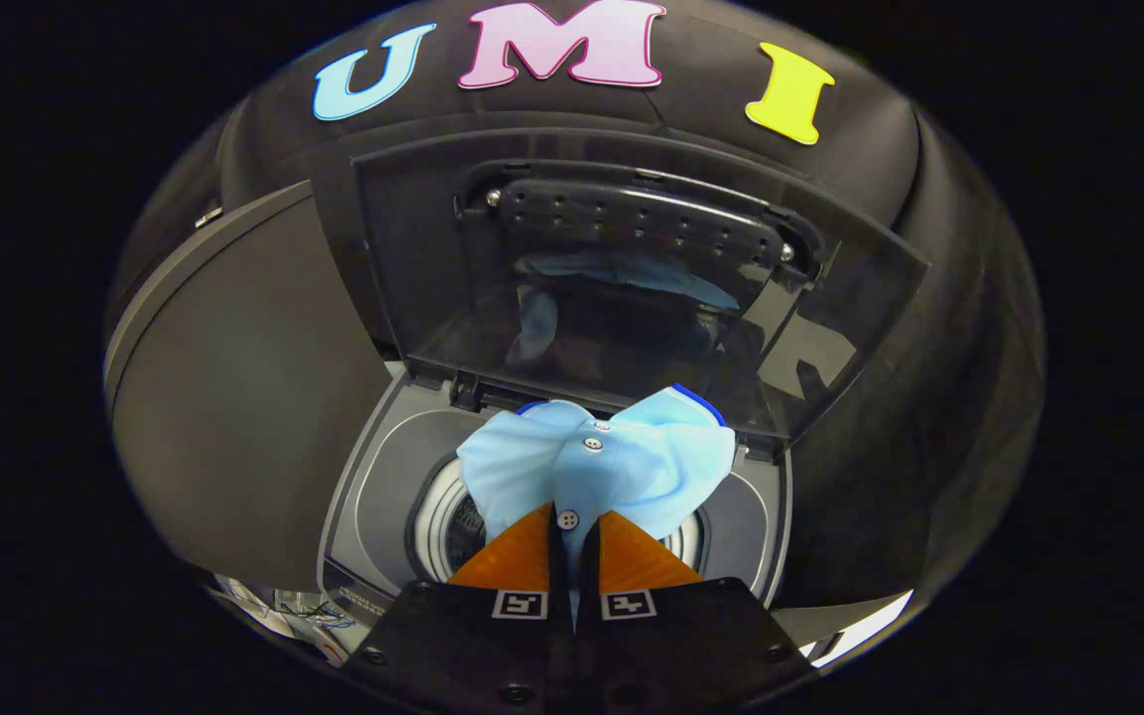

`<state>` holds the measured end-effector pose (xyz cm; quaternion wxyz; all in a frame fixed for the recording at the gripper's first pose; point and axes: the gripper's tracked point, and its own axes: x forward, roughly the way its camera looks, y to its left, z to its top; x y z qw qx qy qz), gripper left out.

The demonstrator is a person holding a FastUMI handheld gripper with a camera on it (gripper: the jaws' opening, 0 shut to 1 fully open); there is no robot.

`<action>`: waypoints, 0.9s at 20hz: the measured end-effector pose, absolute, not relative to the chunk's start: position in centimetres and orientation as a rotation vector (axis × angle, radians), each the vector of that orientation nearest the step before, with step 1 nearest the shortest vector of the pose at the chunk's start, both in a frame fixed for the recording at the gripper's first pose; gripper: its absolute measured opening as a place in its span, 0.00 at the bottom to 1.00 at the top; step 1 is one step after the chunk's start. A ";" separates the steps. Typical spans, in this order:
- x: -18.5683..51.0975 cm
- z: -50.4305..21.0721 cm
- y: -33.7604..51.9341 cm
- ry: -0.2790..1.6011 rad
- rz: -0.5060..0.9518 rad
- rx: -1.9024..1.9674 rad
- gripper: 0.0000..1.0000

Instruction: Put the clothes into the washing machine and then close the washing machine lid.

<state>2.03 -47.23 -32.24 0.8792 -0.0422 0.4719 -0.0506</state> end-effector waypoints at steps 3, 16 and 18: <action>1.7 -33.5 -47.4 1.004 -0.135 -0.082 0.05; 0.0 -37.4 -48.4 1.033 -0.125 -0.165 0.05; -0.3 -38.0 -48.3 1.033 -0.115 -0.157 0.05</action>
